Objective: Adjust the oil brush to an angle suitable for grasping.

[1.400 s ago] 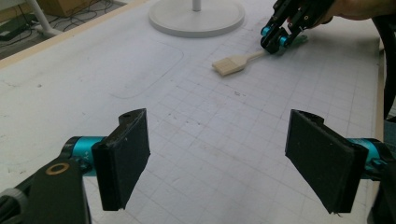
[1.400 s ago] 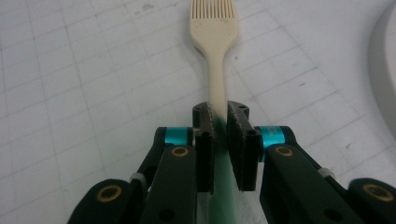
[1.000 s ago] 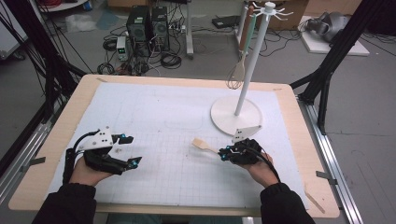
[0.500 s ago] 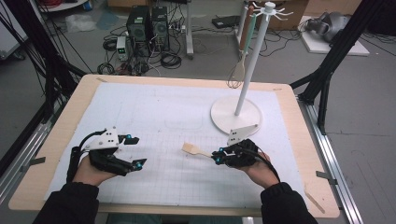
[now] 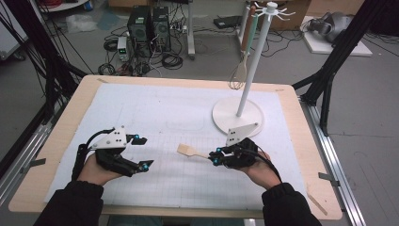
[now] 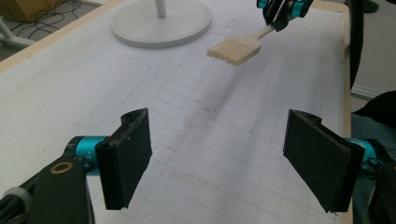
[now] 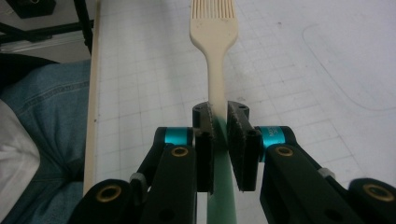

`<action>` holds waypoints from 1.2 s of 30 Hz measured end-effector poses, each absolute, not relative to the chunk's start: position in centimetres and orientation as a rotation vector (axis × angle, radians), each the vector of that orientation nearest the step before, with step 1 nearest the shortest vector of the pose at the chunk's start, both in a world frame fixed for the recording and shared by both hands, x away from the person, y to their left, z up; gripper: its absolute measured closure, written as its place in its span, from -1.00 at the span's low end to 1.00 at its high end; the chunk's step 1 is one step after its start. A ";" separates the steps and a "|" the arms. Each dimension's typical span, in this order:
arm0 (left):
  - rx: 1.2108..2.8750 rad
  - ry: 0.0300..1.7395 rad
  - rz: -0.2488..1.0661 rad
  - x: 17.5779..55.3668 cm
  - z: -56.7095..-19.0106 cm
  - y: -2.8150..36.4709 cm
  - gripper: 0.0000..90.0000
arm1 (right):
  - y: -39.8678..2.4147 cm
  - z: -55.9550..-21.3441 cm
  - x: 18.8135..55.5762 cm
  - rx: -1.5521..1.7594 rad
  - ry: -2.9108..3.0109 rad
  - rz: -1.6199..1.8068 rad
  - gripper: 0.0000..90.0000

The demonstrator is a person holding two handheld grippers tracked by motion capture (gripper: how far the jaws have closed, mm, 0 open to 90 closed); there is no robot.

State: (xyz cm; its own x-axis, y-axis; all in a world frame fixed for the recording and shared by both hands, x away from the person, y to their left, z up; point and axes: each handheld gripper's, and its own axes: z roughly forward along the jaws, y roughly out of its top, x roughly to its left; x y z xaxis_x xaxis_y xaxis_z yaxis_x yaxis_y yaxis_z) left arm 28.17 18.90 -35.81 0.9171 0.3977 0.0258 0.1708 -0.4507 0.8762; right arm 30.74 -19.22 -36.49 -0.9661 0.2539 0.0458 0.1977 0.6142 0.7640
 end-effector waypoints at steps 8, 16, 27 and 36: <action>2.052 0.363 0.238 28.1 -35.4 17.8 -0.48 | -18.3 -36.0 30.5 0.331 2.782 1.291 0.81; 2.078 0.323 0.227 28.0 -35.2 17.0 -0.48 | -17.1 -35.6 30.2 0.271 2.795 1.288 0.81; 2.110 0.277 0.207 28.3 -34.8 15.8 -0.45 | -15.1 -34.8 30.4 0.203 2.823 1.299 0.81; 2.156 0.241 0.179 28.8 -34.9 14.6 -0.39 | -13.8 -34.7 30.6 0.158 2.847 1.283 0.81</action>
State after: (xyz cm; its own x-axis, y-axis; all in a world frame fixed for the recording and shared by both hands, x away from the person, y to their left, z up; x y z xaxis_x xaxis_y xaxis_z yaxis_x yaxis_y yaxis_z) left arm 28.85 14.62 -34.90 0.9701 0.2399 0.0370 0.1045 -0.5505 0.8283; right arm 30.60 -13.82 -34.65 -0.9948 0.0980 0.0283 0.0861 0.6580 0.7481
